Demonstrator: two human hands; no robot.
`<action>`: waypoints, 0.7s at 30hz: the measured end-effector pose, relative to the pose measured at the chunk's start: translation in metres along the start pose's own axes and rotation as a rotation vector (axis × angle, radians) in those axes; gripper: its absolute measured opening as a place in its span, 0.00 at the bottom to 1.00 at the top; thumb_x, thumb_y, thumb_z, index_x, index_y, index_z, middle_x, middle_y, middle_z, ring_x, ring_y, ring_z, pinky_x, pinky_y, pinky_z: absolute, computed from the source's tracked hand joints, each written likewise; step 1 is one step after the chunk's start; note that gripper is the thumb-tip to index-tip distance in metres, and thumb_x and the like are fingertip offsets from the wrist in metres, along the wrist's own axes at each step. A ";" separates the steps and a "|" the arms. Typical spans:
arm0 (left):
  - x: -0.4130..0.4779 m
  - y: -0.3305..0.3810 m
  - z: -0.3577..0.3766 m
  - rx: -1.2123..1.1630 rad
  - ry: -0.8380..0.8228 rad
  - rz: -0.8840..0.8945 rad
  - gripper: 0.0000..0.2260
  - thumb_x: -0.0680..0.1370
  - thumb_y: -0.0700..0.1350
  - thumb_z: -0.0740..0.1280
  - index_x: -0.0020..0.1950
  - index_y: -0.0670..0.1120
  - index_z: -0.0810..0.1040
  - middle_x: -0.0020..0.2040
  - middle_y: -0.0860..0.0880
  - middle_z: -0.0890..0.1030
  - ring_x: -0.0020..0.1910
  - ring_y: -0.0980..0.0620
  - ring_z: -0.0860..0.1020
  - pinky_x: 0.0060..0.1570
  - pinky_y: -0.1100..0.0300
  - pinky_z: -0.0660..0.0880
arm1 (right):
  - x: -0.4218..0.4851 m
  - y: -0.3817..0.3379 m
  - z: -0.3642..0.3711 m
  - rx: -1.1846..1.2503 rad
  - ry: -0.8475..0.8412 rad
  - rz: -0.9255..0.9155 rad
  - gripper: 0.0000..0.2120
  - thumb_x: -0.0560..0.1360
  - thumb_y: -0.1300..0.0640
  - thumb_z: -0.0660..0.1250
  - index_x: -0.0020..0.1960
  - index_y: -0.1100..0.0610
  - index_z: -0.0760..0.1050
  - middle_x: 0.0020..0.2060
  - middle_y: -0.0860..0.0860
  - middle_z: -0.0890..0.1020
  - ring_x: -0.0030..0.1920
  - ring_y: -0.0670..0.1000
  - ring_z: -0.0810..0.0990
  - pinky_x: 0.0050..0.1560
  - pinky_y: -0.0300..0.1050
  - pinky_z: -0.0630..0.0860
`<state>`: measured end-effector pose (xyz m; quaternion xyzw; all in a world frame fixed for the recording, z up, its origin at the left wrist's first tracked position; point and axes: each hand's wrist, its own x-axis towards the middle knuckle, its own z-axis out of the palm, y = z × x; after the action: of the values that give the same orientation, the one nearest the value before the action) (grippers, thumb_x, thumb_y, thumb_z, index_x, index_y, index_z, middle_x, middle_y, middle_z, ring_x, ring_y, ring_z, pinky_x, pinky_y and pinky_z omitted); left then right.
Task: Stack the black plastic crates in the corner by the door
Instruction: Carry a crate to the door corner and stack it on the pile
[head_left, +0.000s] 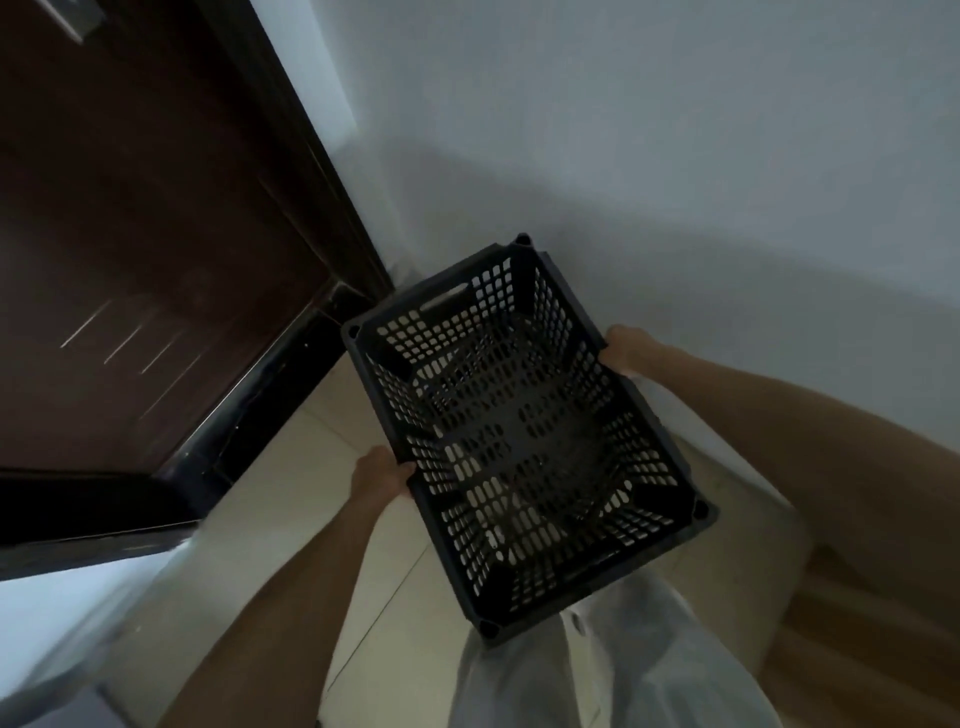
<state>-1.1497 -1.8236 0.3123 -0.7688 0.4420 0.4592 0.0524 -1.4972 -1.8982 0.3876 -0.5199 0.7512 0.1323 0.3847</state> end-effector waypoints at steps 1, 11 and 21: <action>0.011 -0.002 0.006 -0.040 -0.023 -0.023 0.17 0.75 0.48 0.71 0.54 0.36 0.77 0.52 0.40 0.81 0.51 0.41 0.81 0.51 0.55 0.77 | 0.010 0.000 -0.002 -0.010 -0.009 -0.003 0.19 0.80 0.61 0.56 0.69 0.67 0.65 0.64 0.65 0.73 0.57 0.60 0.75 0.46 0.42 0.67; 0.056 0.006 0.083 -0.181 0.004 -0.148 0.17 0.75 0.52 0.69 0.54 0.39 0.78 0.51 0.39 0.84 0.48 0.40 0.83 0.53 0.47 0.79 | 0.090 0.016 -0.015 -0.074 -0.043 -0.050 0.22 0.80 0.60 0.58 0.72 0.65 0.64 0.70 0.63 0.68 0.69 0.61 0.69 0.64 0.48 0.67; 0.033 0.039 0.140 -0.249 0.069 -0.245 0.14 0.76 0.50 0.66 0.54 0.40 0.76 0.51 0.39 0.84 0.52 0.41 0.81 0.53 0.49 0.78 | 0.144 0.035 -0.019 -0.155 -0.069 -0.130 0.20 0.79 0.56 0.59 0.68 0.64 0.70 0.66 0.61 0.73 0.64 0.59 0.73 0.58 0.46 0.69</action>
<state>-1.2643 -1.8000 0.2203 -0.8327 0.2861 0.4740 -0.0029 -1.5603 -1.9922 0.2896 -0.5907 0.6897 0.1826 0.3769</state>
